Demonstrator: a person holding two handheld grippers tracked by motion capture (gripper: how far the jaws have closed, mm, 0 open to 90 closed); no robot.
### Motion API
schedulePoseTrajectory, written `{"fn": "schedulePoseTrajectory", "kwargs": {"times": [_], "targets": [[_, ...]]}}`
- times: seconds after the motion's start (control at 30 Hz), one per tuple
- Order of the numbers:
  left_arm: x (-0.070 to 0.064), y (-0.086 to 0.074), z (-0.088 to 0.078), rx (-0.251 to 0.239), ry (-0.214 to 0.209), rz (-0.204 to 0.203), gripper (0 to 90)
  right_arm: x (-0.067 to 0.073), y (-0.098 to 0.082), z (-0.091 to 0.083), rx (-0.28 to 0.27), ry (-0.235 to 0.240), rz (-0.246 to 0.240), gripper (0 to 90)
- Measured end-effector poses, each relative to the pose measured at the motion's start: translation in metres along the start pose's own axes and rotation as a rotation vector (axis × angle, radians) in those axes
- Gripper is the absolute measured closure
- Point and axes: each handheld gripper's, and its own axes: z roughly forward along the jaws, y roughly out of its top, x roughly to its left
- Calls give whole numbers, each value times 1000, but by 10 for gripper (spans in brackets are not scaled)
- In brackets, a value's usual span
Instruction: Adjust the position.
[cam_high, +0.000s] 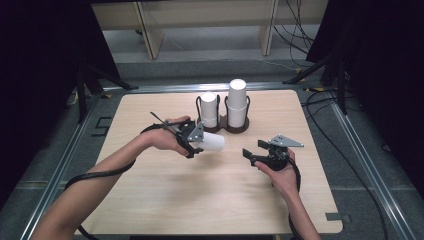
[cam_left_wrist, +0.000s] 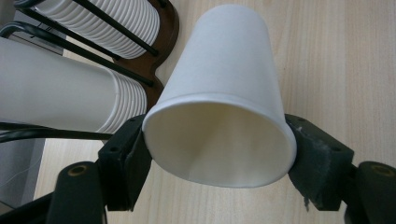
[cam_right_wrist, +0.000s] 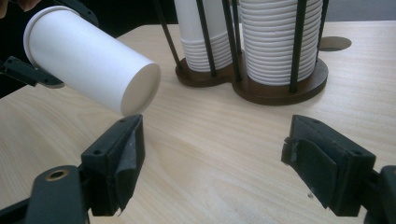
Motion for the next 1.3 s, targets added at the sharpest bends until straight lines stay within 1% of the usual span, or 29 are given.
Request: {"fn": "schedulePoseTrajectory", "kwargs": {"times": [0.03, 0.07, 0.2, 0.27, 0.3, 0.33, 0.37, 0.4, 0.43, 0.5, 0.53, 0.6, 0.63, 0.67, 0.73, 0.77, 0.8, 0.83, 0.87, 0.9, 0.97, 1.0, 1.03, 1.07, 1.13, 1.17, 1.2, 1.23, 1.3], "targets": [[0, 0, 0, 11, -5, 10, 278, 0, 0, 0, -1, 0, -9, 203], [0, 1, -1, 21, -9, 18, 278, 0, -1, 0, 2, 6, 1, 203], [1, 1, -1, 30, -14, 30, 278, 0, -1, 0, 2, 3, 4, 203], [1, 2, -1, 40, -20, 34, 279, -1, -1, -1, 10, -21, -26, 203], [1, 2, -2, 49, -29, 32, 279, -1, -1, -1, 10, -21, -26, 203], [2, 3, -3, 55, -31, 37, 279, -1, -1, 1, -10, -13, -34, 203], [2, 4, -4, 65, -33, 43, 280, 2, -2, 1, 19, -5, -3, 203], [2, 4, -4, 65, -33, 43, 280, 2, -2, 1, 19, -5, -3, 203], [3, 4, -5, 77, -41, 43, 280, 1, -1, 3, 15, -10, -32, 203], [3, 5, -6, 82, -43, 45, 281, 2, 0, 1, 30, -10, -33, 204], [3, 5, -6, 86, -45, 47, 281, 4, 0, 2, 25, 11, -7, 204], [3, 6, -7, 98, -50, 54, 281, 3, 1, 3, 22, 9, -45, 205], [3, 6, -7, 105, -54, 62, 282, 6, 1, 3, 32, 22, -15, 205], [3, 6, -7, 113, -55, 65, 283, 6, 1, 5, 37, 17, -47, 205], [3, 7, -7, 117, -55, 69, 283, 7, 1, 5, 39, 25, -43, 205], [3, 7, -8, 126, -64, 72, 283, 6, 2, 6, 33, 27, -70, 205], [2, 8, -8, 136, -69, 80, 283, 7, 3, 7, 53, 52, -66, 205], [2, 8, -8, 136, -69, 80, 284, 7, 3, 7, 53, 52, -66, 205], [2, 9, -8, 142, -73, 84, 284, 7, 3, 7, 55, 33, -91, 205], [2, 9, -8, 147, -75, 88, 284, 10, 3, 8, 61, 47, -96, 205], [2, 11, -8, 151, -82, 91, 284, 11, 3, 9, 70, 40, -89, 205], [2, 11, -9, 153, -87, 92, 284, 12, 4, 11, 84, 63, -113, 205], [2, 12, -9, 157, -90, 99, 284, 12, 4, 11, 84, 63, -113, 205], [2, 13, -9, 167, -92, 108, 285, 14, 5, 12, 91, 58, -144, 205], [2, 13, -9, 170, -97, 111, 285, 15, 6, 12, 101, 55, -152, 205], [2, 14, -9, 176, -101, 115, 285, 16, 6, 14, 93, 69, -155, 205], [2, 15, -9, 181, -101, 121, 285, 18, 7, 14, 114, 73, -153, 205], [2, 15, -9, 185, -103, 123, 286, 19, 7, 15, 112, 76, -147, 205], [2, 16, -10, 193, -104, 129, 286, 21, 8, 17, 112, 85, -181, 205]]}}
